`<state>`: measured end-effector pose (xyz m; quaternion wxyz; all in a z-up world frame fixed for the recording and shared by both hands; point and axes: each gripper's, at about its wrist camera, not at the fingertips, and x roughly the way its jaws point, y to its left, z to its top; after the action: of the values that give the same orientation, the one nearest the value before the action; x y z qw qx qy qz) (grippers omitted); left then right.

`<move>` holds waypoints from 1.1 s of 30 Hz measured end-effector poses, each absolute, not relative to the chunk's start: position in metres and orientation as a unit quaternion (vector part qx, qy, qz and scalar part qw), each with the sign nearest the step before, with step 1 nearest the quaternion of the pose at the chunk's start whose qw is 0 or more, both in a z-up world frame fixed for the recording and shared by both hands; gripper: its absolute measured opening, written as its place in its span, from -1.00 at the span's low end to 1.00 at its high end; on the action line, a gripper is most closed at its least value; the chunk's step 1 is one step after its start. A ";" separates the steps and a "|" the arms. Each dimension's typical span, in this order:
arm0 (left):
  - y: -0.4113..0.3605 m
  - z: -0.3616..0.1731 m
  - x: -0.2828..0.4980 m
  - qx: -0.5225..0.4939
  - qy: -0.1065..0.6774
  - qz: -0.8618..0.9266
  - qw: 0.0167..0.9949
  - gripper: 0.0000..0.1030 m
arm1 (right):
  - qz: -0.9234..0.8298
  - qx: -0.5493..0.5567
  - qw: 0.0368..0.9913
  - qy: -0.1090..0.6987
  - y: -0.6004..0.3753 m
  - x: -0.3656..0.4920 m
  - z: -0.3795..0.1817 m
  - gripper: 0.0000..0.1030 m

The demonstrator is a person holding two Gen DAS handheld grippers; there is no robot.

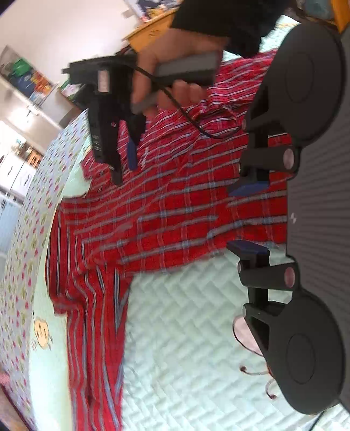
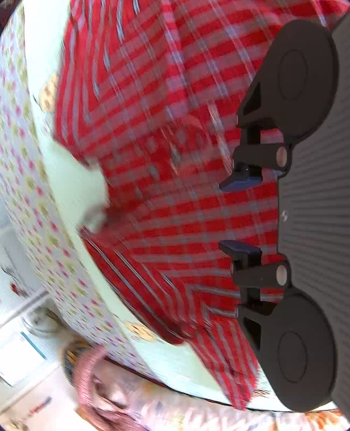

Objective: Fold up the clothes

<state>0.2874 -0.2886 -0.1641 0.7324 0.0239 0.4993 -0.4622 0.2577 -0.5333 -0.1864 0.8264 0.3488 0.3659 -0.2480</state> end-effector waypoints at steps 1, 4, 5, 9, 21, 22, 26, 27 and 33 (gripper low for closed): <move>-0.283 -0.165 0.293 0.014 0.504 -0.452 0.736 -0.26 | -0.245 0.347 0.826 0.371 -0.526 0.262 -0.188 -0.19; -0.262 -0.168 0.316 -0.019 0.514 -0.416 0.750 -0.26 | -0.233 0.352 0.834 0.355 -0.502 0.256 -0.184 -0.19; -0.254 -0.168 0.325 -0.026 0.514 -0.403 0.757 -0.26 | -0.227 0.355 0.838 0.348 -0.493 0.250 -0.180 -0.19; -0.221 -0.157 0.366 0.004 0.473 -0.351 0.808 -0.26 | -0.204 0.344 0.842 0.362 -0.447 0.232 -0.167 -0.19; -0.170 -0.146 0.490 0.392 0.256 -0.304 0.829 -0.25 | -0.184 0.362 0.804 0.435 -0.364 0.176 -0.150 -0.18; -0.173 -0.150 0.495 0.419 0.239 -0.306 0.821 -0.24 | -0.183 0.364 0.800 0.440 -0.360 0.174 -0.149 -0.18; -0.185 -0.165 0.514 0.523 0.165 -0.311 0.776 -0.21 | -0.187 0.375 0.789 0.449 -0.351 0.171 -0.148 -0.18; -0.189 -0.169 0.519 0.548 0.147 -0.311 0.763 -0.18 | -0.190 0.380 0.786 0.449 -0.352 0.171 -0.148 -0.18; -0.200 -0.189 0.548 0.642 0.117 -0.343 0.676 -0.15 | -0.212 0.394 0.769 0.457 -0.351 0.171 -0.153 -0.18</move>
<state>0.5478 -0.2002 -0.1894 0.6763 0.6415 0.1168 -0.3428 0.1711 -0.3508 -0.1526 0.7689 0.3941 0.4569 -0.2118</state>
